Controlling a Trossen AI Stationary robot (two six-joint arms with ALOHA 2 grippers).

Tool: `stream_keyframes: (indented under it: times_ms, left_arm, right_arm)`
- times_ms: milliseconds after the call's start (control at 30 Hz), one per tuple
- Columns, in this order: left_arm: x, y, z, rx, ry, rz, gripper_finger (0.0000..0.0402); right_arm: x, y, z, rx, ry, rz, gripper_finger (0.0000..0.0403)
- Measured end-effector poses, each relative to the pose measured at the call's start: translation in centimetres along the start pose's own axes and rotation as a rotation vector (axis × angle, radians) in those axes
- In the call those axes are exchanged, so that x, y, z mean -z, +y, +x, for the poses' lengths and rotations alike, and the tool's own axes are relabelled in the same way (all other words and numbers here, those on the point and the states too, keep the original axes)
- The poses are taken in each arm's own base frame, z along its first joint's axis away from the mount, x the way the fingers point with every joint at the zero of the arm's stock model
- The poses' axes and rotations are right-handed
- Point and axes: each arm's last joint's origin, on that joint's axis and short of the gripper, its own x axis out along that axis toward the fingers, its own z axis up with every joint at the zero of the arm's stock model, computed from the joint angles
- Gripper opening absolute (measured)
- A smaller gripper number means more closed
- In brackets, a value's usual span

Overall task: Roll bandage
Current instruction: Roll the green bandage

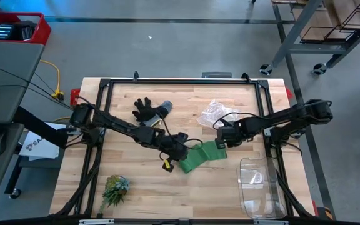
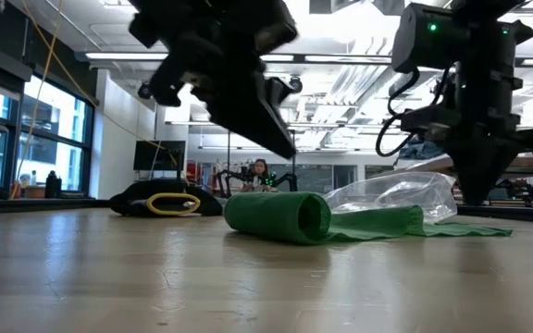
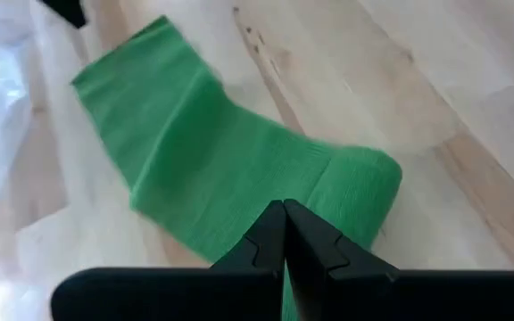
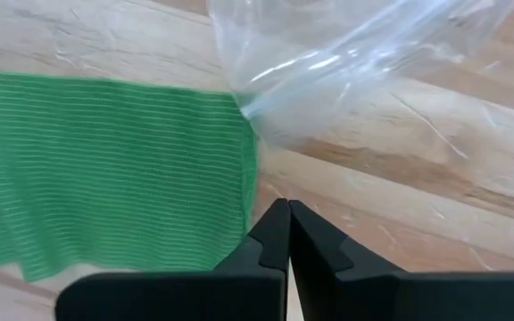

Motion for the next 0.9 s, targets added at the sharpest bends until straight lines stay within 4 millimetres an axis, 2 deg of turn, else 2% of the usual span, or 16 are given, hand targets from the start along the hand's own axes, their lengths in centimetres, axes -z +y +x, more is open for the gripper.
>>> stream_keyframes:
  times_ms: [167, 267, 333, 467, 533, 633, 900]
  left_arm:
    - [-0.4, 0.1, 1.8, 0.035, 0.033, 0.008, 0.0]
    - [-0.3, 0.3, 2.7, 0.033, 0.077, 0.004, 0.0]
    - [-0.4, 0.4, 2.6, 0.034, 0.109, -0.001, 0.0]
    - [-1.8, 0.8, 0.1, -0.021, 0.095, -0.03, 0.0]
    - [-1.9, 0.9, -0.6, 0.016, 0.093, -0.025, 0.0]
    - [-0.9, 0.8, -0.1, 0.141, 0.133, -0.042, 0.0]
    - [-0.4, 0.6, 1.4, 0.142, 0.147, -0.033, 0.0]
  right_arm:
    - [0.0, 0.0, 0.1, 0.001, -0.003, -0.008, 0.0]
    - [0.1, -0.4, 0.9, -0.011, 0.004, -0.002, 0.0]
    - [0.1, -0.7, 1.6, -0.04, 0.026, 0.006, 0.0]
    - [0.7, -0.8, 2.4, -0.081, 0.03, 0.028, 0.0]
    - [0.9, -0.7, 2.6, -0.115, 0.025, 0.025, 0.0]
    - [1.2, -0.6, 3.0, -0.149, 0.025, 0.016, 0.0]
    - [1.7, -0.8, 3.2, -0.148, 0.02, 0.028, 0.0]
